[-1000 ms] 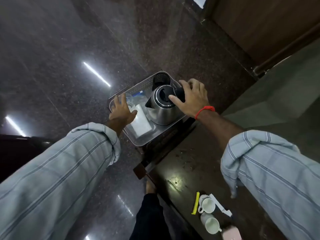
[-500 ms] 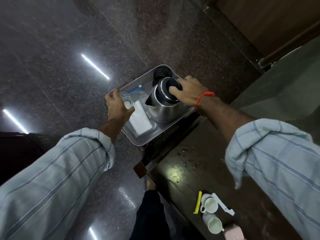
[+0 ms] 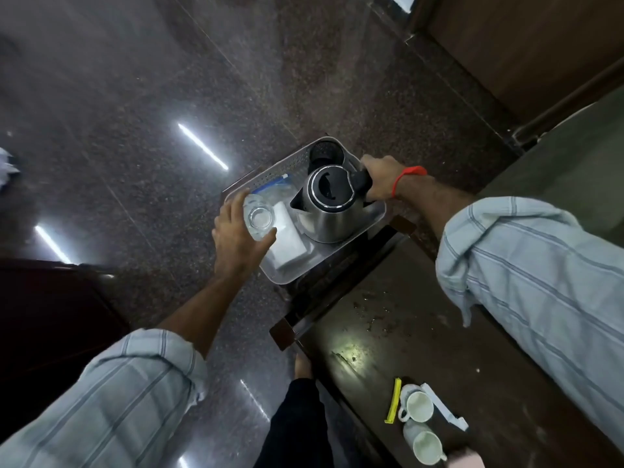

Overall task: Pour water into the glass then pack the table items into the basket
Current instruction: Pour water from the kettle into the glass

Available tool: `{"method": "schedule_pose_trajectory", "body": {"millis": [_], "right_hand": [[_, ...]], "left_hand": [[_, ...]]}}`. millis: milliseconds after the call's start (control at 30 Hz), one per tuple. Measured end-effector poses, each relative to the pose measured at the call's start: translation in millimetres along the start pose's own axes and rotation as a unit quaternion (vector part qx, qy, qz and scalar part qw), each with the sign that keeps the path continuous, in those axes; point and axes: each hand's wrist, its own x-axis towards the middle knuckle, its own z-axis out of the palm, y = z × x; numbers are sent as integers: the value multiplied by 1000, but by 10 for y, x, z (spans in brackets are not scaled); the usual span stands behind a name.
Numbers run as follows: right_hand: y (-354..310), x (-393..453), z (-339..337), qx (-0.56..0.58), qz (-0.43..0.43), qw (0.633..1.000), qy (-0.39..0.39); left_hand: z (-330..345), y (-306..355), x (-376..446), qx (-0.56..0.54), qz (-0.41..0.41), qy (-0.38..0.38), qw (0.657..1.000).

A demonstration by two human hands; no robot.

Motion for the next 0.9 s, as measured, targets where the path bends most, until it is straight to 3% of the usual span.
{"method": "schedule_pose_trajectory", "body": {"millis": [333, 500, 700, 833, 900], "right_hand": [[229, -1063, 127, 186, -46, 972, 138], [496, -2131, 207, 286, -26, 934, 213], [972, -3655, 758, 370, 25, 887, 276], [1318, -4760, 1180, 462, 52, 821, 332], [1467, -5267, 1387, 450, 60, 817, 356]], "left_hand": [[-361, 117, -562, -44, 11, 27, 999], [-442, 542, -1129, -175, 90, 52, 979], [-159, 1202, -2071, -213, 130, -17, 968], [158, 1693, -2789, -215, 153, -54, 963], [267, 1921, -3147, -221, 172, -75, 957]]}}
